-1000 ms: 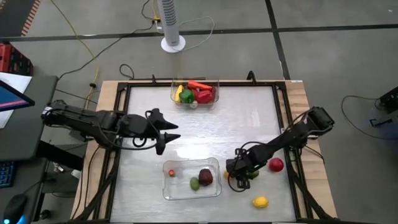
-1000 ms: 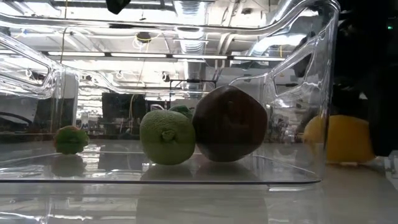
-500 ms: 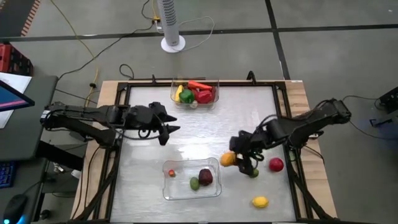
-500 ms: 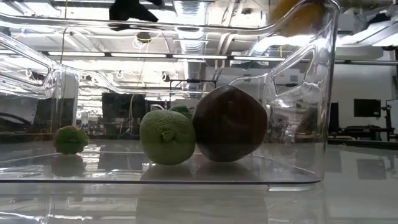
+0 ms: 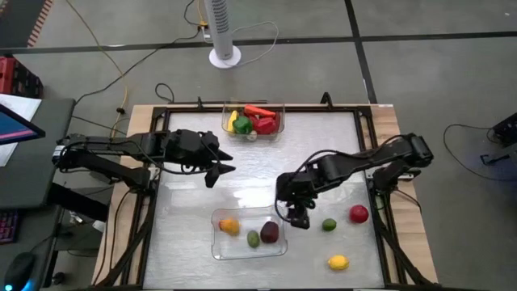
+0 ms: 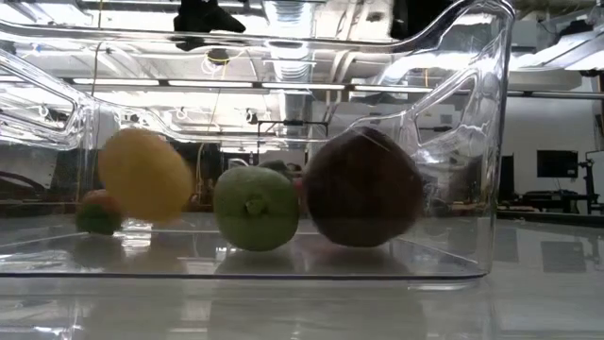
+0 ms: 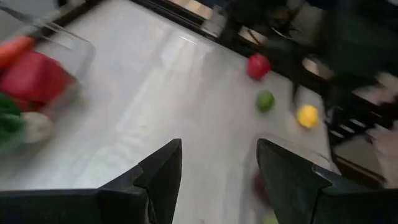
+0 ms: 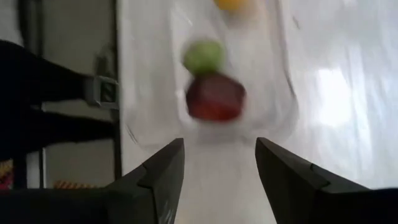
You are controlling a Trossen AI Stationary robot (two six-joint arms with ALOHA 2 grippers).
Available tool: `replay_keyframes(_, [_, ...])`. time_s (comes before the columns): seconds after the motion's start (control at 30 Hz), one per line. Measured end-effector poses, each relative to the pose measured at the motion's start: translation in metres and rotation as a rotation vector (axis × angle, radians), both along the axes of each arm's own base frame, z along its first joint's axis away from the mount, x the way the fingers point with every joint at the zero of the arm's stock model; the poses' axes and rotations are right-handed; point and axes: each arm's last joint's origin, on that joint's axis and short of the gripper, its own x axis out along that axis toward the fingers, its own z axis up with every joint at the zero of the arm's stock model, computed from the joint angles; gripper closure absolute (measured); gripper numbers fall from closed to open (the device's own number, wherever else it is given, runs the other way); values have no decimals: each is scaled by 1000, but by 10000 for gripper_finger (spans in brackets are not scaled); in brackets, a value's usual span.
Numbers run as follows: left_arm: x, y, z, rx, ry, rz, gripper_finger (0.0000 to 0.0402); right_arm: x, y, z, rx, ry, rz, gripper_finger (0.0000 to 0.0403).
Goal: Sort produce into baskets
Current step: Put the green lime into the bottom transparent bin
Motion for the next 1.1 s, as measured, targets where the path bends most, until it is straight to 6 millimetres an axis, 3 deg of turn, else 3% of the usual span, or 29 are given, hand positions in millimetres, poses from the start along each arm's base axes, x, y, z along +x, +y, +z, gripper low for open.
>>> replay_keyframes(0.2, [-2, -2, -3, -30, 40, -52, 208, -44, 13, -9, -158, 183, 0, 164])
replay_keyframes(0.47, [-3, -2, -5, 4, 64, -74, 208, -96, 29, -67, -64, 328, -46, 124])
replay_keyframes(0.63, [-3, -2, -5, 8, 63, -76, 208, -111, 40, -79, -38, 387, -56, 74])
replay_keyframes(0.8, [-2, -1, -5, 17, 62, -62, 208, -120, 46, -92, -184, 316, -64, 35])
replay_keyframes(0.97, [-2, -1, -5, 24, 63, -51, 208, -130, 42, -121, -188, 347, -58, 37])
replay_keyframes(1.1, [-2, -1, -5, 30, 63, -40, 208, -132, 38, -132, -224, 318, -48, 53])
